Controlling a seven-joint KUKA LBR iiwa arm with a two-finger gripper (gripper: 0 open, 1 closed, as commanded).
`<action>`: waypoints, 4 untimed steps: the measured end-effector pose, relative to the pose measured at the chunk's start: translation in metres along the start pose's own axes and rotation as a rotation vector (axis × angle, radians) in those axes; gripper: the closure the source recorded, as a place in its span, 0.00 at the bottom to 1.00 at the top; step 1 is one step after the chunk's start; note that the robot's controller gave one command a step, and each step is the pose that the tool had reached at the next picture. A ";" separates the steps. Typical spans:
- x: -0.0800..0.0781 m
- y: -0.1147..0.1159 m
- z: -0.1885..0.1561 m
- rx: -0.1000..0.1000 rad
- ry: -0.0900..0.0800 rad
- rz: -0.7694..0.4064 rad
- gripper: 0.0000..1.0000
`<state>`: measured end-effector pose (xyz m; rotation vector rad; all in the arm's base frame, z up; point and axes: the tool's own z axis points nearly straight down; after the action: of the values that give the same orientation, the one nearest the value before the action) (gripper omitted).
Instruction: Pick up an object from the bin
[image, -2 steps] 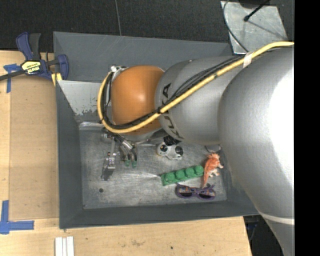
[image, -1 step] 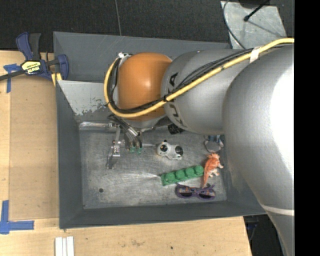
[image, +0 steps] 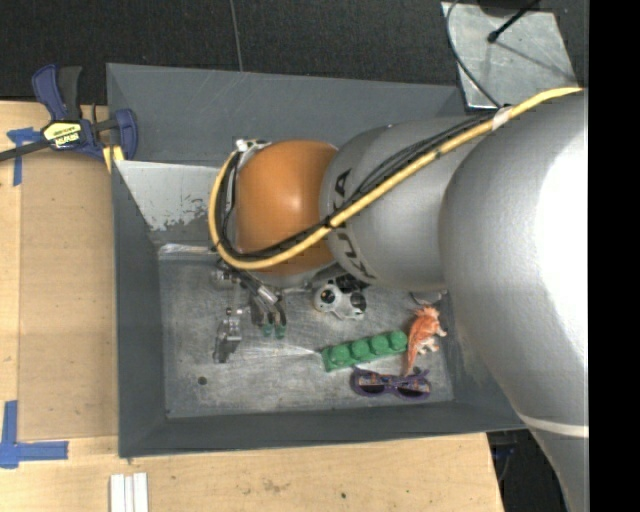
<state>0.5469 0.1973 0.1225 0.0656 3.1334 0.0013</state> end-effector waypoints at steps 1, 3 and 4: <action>-0.014 -0.037 -0.005 -0.002 0.013 -0.043 0.00; -0.048 -0.089 0.035 -0.001 0.001 -0.020 0.00; -0.027 -0.095 0.032 0.001 0.010 0.050 0.00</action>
Offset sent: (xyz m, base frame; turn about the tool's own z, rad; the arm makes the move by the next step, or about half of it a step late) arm -0.0132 -0.0870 -0.0040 -0.0603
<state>0.5699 0.1013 0.0904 0.1437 3.1405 -0.0002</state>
